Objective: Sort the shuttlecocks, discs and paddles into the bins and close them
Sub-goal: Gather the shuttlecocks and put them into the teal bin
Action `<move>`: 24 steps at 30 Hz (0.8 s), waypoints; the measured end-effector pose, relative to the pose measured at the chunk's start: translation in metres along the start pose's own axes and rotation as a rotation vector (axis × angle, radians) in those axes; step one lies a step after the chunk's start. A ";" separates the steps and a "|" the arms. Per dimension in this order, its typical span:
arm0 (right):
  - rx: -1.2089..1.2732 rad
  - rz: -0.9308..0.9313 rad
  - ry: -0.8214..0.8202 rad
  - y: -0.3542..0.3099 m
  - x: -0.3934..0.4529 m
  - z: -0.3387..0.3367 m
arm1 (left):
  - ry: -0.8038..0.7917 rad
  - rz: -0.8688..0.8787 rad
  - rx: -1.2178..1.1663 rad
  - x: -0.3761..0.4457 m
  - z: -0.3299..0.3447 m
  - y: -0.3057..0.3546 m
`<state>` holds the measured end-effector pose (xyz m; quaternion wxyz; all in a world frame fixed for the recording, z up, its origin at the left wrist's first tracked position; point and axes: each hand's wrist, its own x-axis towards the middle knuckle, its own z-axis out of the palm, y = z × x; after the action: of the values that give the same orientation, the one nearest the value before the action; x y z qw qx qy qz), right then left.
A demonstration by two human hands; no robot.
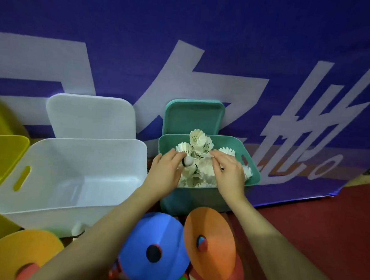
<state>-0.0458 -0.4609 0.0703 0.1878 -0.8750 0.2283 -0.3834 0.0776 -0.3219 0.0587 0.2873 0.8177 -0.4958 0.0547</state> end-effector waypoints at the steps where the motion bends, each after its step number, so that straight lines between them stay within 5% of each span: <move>1: -0.019 -0.033 -0.016 0.009 0.006 0.004 | -0.011 -0.013 0.017 0.002 0.007 -0.001; 4: -0.109 -0.163 -0.079 0.035 0.019 0.015 | -0.169 -0.050 0.137 0.003 0.026 -0.002; 7: -0.221 -0.237 -0.452 0.052 0.021 0.021 | -0.347 -0.176 0.266 -0.003 0.039 0.000; 9: -0.323 -0.252 -0.686 0.064 0.018 0.023 | -0.370 -0.228 0.314 -0.007 0.043 0.006; 14: -0.438 -0.241 -0.917 0.068 0.018 0.019 | -0.370 -0.319 0.375 -0.010 0.046 0.019; 20: -0.450 -0.210 -0.922 0.063 0.018 0.014 | -0.402 -0.390 0.320 -0.008 0.039 0.027; 24: -0.394 -0.182 -0.846 0.052 0.010 0.007 | -0.271 -0.375 0.331 -0.017 0.022 0.035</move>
<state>-0.0477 -0.5084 0.0454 0.0604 -0.9897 0.1224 0.0423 0.0354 -0.3325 0.0487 0.0859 0.9307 -0.3543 -0.0290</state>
